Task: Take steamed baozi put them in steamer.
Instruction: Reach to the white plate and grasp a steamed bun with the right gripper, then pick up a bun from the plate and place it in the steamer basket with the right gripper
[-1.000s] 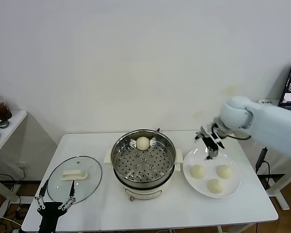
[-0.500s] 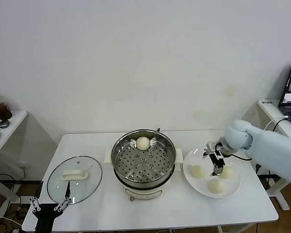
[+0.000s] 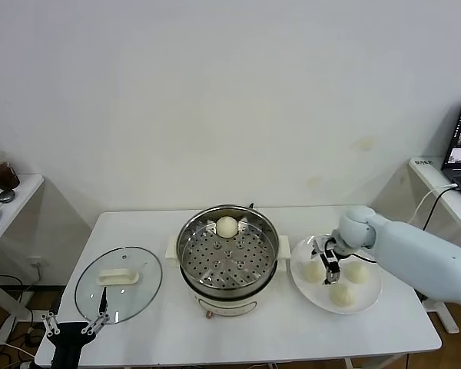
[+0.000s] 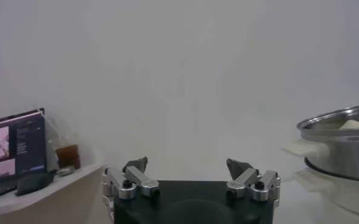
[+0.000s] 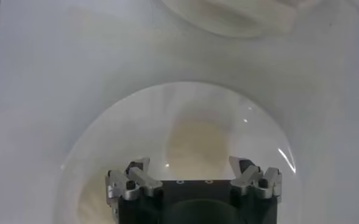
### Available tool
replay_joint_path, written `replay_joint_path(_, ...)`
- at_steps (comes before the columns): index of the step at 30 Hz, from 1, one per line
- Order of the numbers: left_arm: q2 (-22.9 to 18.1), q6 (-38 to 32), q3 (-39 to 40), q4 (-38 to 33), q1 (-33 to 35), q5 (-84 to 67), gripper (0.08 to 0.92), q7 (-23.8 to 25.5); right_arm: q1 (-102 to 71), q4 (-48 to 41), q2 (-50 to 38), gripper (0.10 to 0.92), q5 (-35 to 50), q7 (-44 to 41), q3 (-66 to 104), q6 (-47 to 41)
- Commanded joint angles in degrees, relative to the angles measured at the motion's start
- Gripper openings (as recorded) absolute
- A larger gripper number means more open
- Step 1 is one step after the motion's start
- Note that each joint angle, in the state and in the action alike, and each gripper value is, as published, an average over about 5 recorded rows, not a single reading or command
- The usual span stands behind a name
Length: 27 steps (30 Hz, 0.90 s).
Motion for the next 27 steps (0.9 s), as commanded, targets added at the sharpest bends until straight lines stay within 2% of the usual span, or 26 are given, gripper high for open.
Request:
replay_joint_path(1,0.0,-0.1,-0.1,0.1,0.0,0.0,0.823,0.0,-2.6,-3.6,3.1,0.823,-2.8,0.5,1.9,0.4)
replay_joint_path(6,-0.1,-0.2,-0.2,0.0,0.0,0.0,0.823,0.0,-2.9,-4.6,3.9,0.786,-3.5,0.2,2.3,0.2)
replay_joint_path(17,-0.3,-0.4,-0.4,-0.2,0.2,0.2,0.823,-0.1,-1.4,-3.4,3.5,0.573,-1.9,-1.5,2.3,-0.3)
replay_joint_path(20,-0.2,-0.4,-0.4,-0.3,0.2,0.2,0.823,-0.1,0.4,-1.4,2.1,0.532,-0.1,-2.2,1.8,-0.8)
replay_joint_path(27,0.3,-0.5,-0.3,-0.4,-0.1,0.1,0.823,-0.1,14.0,4.6,-4.4,0.498,8.9,-3.7,-2.8,-2.1)
